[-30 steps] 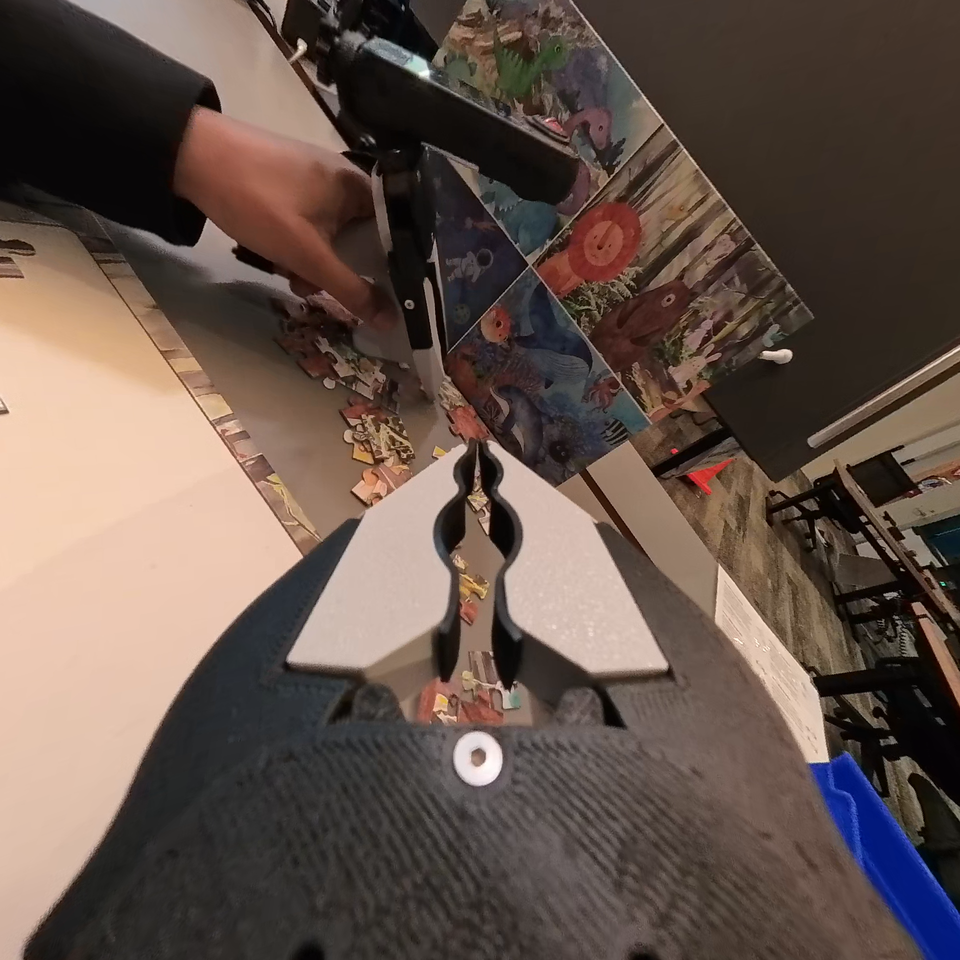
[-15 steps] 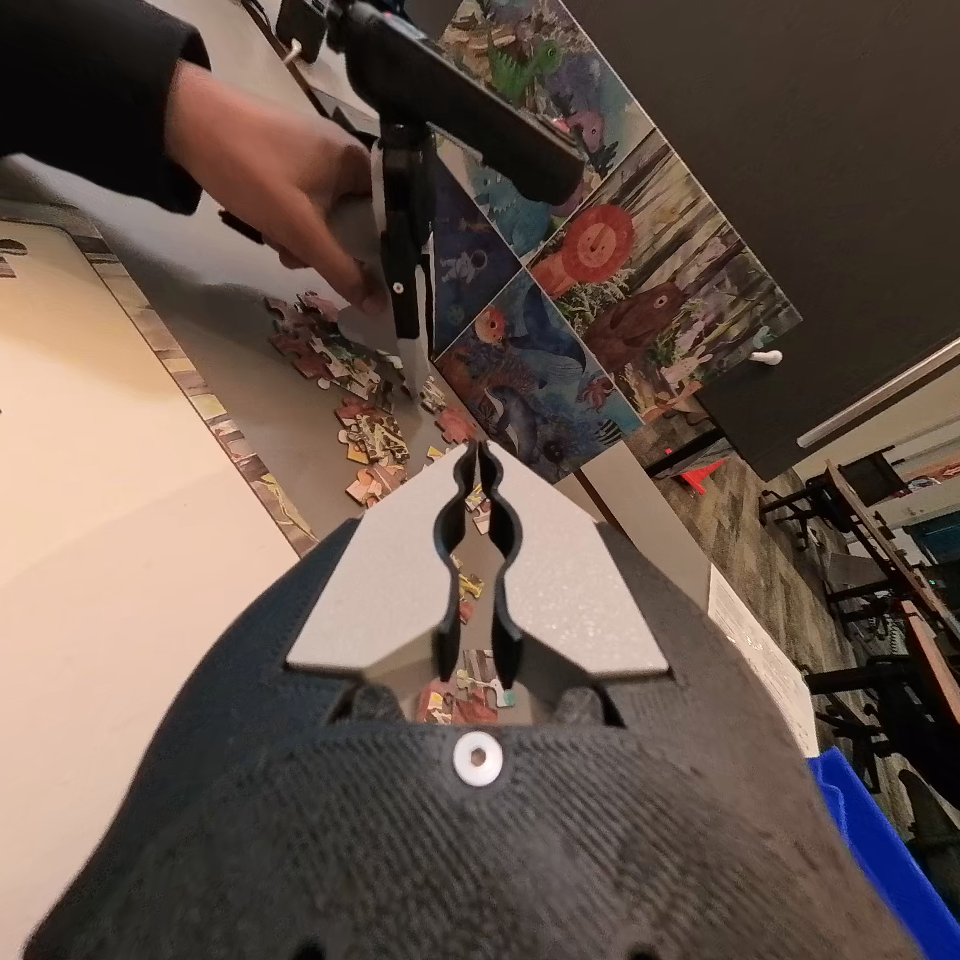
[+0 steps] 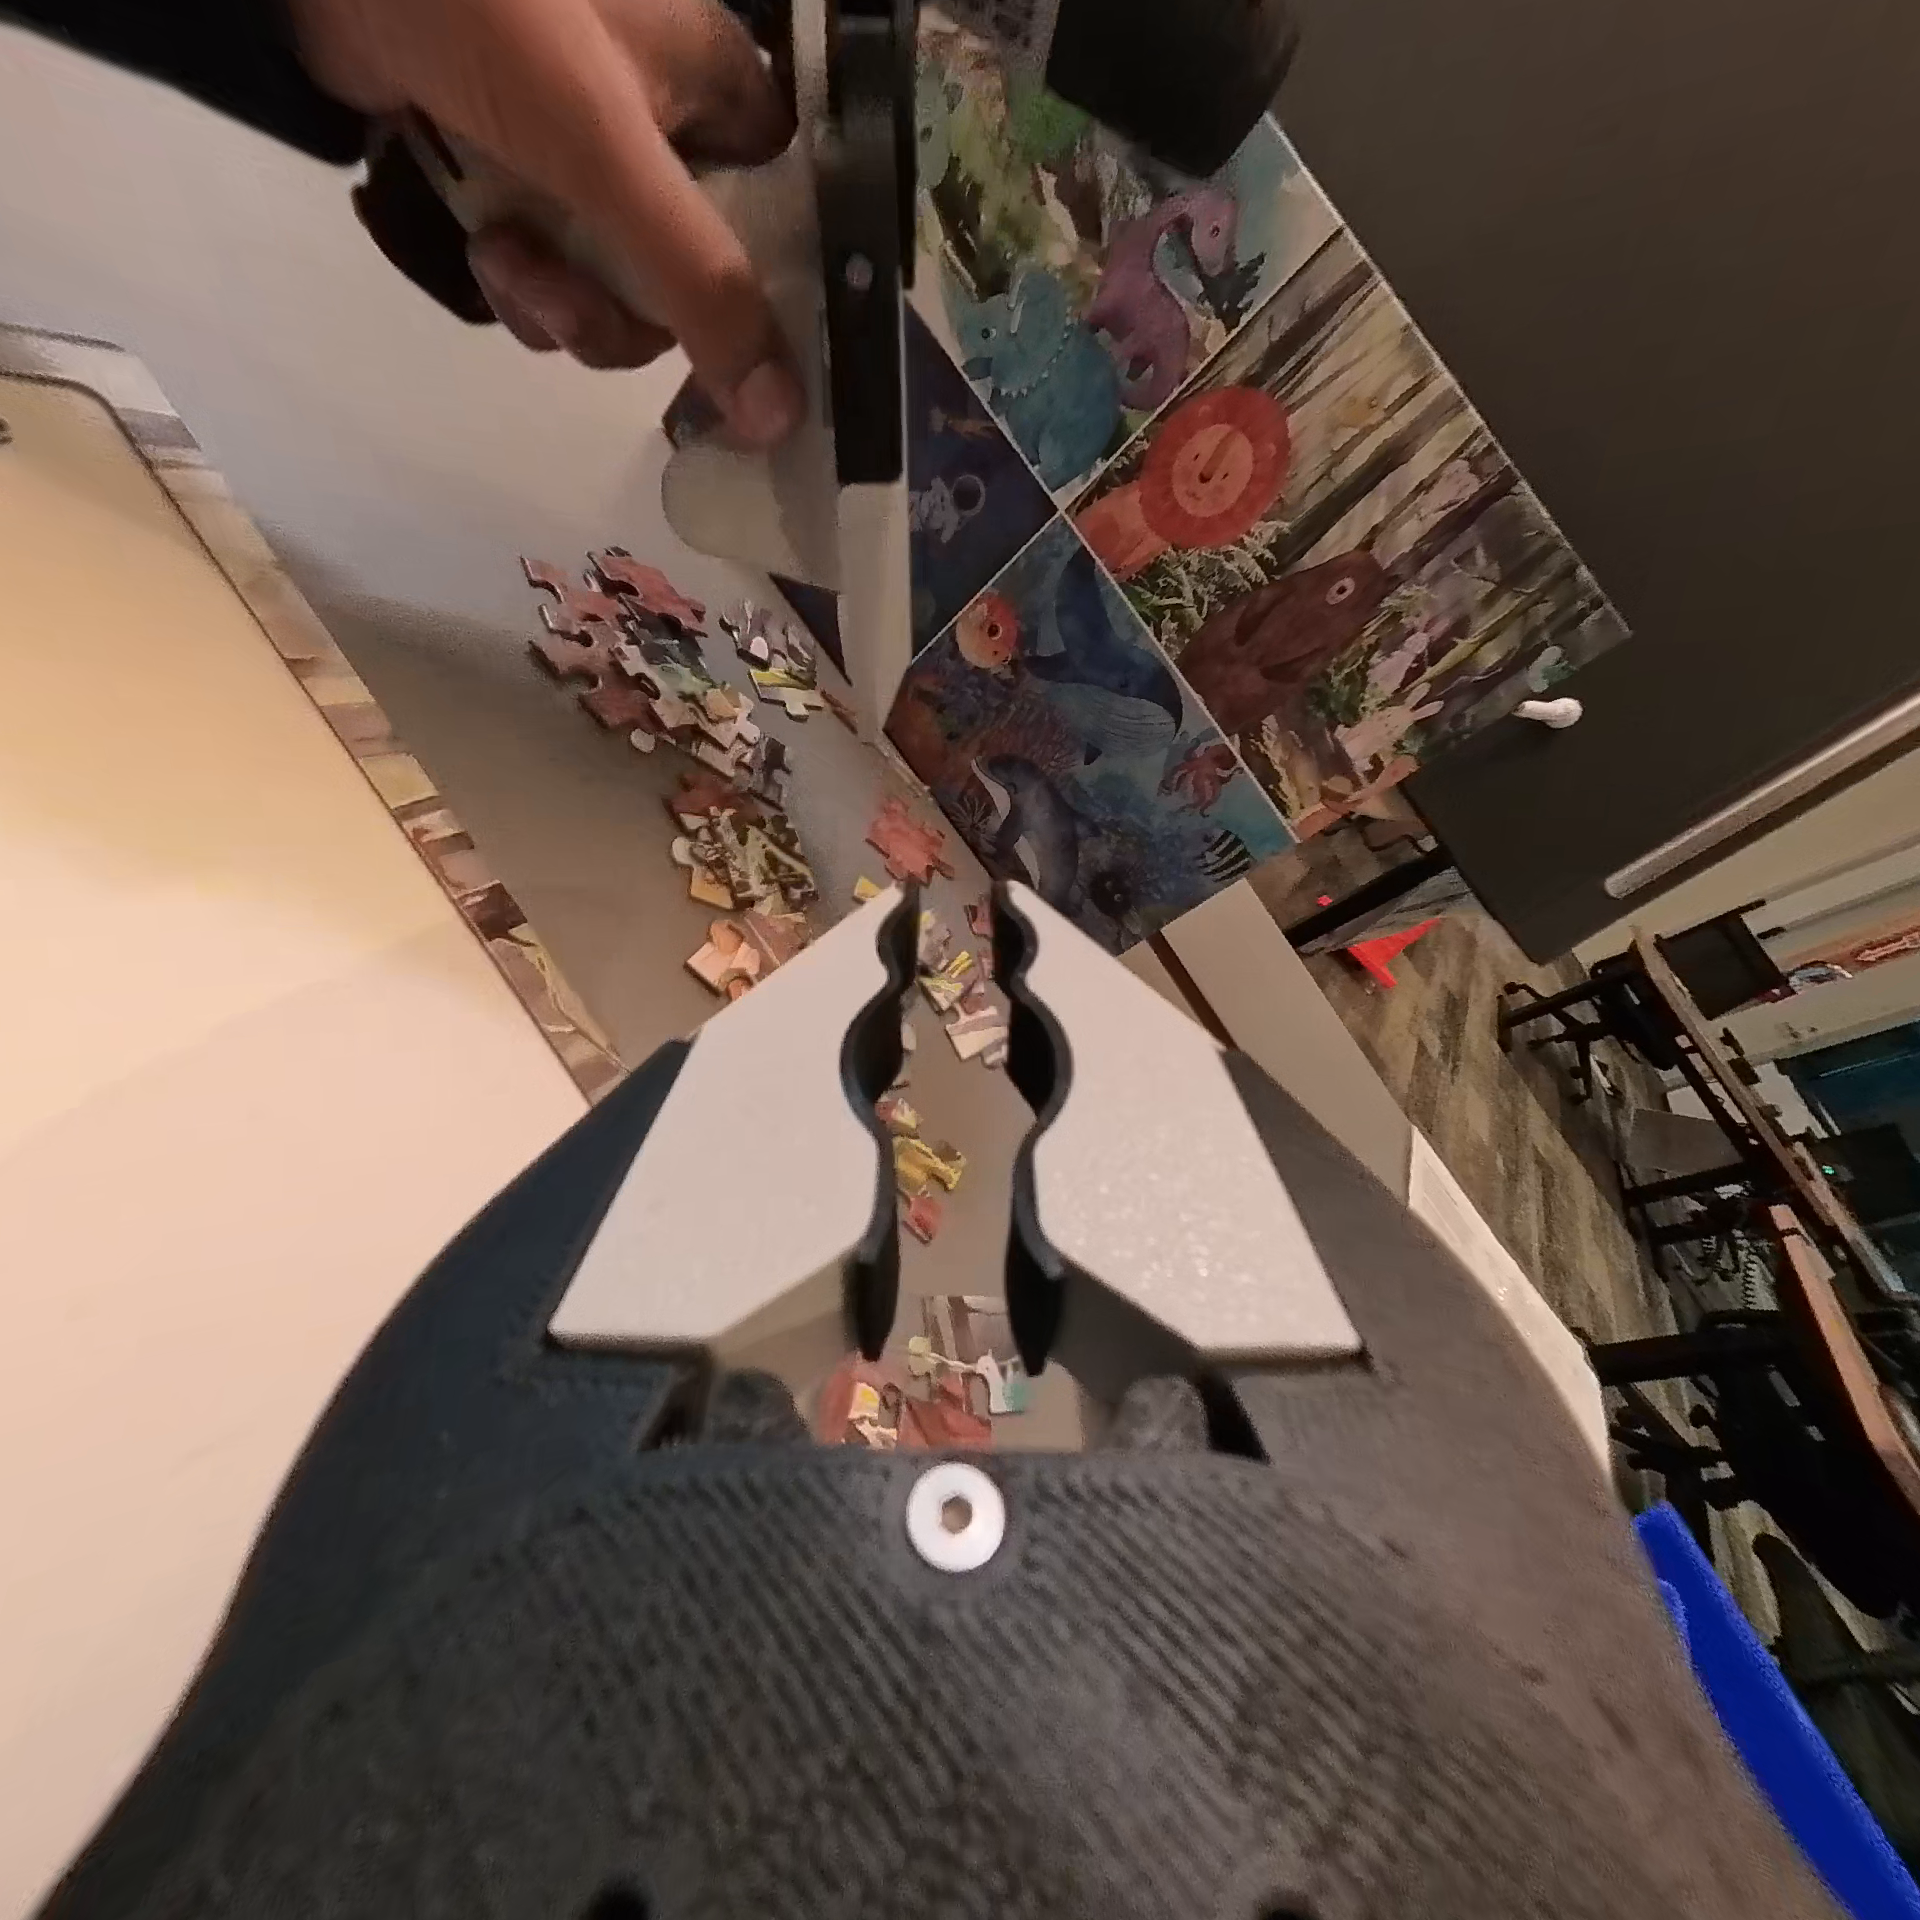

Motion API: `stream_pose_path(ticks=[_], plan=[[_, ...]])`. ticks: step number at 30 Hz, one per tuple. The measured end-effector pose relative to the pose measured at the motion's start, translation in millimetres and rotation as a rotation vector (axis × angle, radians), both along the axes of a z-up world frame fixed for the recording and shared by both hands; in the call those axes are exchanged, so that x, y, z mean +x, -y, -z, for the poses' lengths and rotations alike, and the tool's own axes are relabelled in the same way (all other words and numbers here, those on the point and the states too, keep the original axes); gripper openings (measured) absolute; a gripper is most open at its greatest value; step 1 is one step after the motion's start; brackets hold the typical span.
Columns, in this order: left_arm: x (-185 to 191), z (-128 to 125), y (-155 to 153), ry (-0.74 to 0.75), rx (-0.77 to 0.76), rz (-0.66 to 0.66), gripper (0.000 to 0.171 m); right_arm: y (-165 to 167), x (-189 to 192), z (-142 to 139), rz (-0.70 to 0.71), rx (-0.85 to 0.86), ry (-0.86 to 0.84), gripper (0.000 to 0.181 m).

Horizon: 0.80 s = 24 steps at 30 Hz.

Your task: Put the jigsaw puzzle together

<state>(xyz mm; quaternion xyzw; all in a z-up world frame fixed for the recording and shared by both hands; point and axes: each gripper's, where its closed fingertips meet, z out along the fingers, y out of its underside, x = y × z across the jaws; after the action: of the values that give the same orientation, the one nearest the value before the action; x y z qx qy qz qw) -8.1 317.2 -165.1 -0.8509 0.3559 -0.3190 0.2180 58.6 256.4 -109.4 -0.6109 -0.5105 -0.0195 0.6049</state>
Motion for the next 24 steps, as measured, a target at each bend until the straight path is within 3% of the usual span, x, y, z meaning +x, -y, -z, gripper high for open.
stream_pose_path(ticks=[5,9,12,15,17,19,24], plan=[[29,-26,34,0.138,-0.061,0.121,0.03,-3,-2,10,0.002,-0.022,0.026,0.028],[47,-38,61,0.181,-0.091,0.216,0.03,0,-5,8,-0.033,-0.004,0.014,0.031],[54,-43,75,0.194,-0.095,0.264,0.031,4,-8,7,-0.062,0.017,0.024,0.026],[57,-46,85,0.218,-0.122,0.286,0.031,8,-11,9,-0.088,0.029,0.055,0.008],[55,-45,86,0.224,-0.123,0.261,0.031,9,-13,13,-0.098,0.025,0.076,0.0],[48,-45,81,0.231,-0.107,0.185,0.044,11,-15,13,-0.104,0.032,0.085,0.0],[0,-50,73,0.261,0.017,-0.026,0.054,26,-32,10,-0.163,0.055,0.089,0.0]])
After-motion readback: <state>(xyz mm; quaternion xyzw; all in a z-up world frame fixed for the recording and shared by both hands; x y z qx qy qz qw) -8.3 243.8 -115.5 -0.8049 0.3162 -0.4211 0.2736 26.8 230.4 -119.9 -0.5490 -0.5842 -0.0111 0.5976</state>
